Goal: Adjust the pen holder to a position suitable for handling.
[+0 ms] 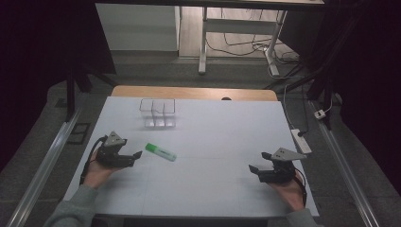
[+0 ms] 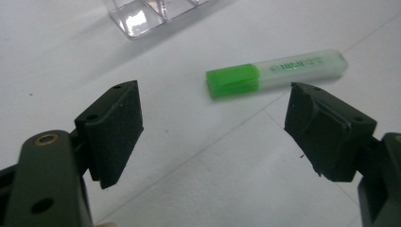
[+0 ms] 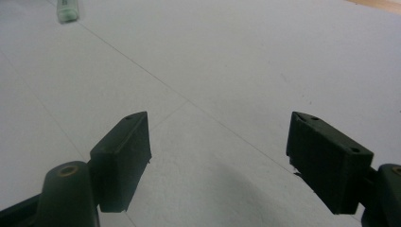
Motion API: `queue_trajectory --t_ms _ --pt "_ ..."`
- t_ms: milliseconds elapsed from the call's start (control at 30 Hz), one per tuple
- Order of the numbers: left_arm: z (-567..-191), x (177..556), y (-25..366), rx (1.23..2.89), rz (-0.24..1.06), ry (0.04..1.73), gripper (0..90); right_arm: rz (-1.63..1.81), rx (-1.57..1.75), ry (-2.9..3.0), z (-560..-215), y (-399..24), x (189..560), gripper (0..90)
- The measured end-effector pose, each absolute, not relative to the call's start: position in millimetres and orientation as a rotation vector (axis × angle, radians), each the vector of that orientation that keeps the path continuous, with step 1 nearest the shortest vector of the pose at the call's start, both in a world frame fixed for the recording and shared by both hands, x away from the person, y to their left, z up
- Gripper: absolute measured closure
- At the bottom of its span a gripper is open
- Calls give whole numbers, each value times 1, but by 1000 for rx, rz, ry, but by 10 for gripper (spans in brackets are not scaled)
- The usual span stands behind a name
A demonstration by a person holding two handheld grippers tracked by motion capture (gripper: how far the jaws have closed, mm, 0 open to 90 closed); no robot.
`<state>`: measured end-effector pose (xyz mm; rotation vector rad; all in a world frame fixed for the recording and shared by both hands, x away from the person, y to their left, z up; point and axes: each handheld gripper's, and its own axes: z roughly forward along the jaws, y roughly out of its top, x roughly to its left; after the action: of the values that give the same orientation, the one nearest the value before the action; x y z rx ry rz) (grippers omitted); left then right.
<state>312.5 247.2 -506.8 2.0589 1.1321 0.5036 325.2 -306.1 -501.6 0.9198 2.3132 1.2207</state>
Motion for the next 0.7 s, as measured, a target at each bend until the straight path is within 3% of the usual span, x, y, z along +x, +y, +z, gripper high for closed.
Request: queue_trajectory --t_ms 700 --pt "-503 360 261 2032 507 1248 218 1209 907 2332 -503 -305 325 225"
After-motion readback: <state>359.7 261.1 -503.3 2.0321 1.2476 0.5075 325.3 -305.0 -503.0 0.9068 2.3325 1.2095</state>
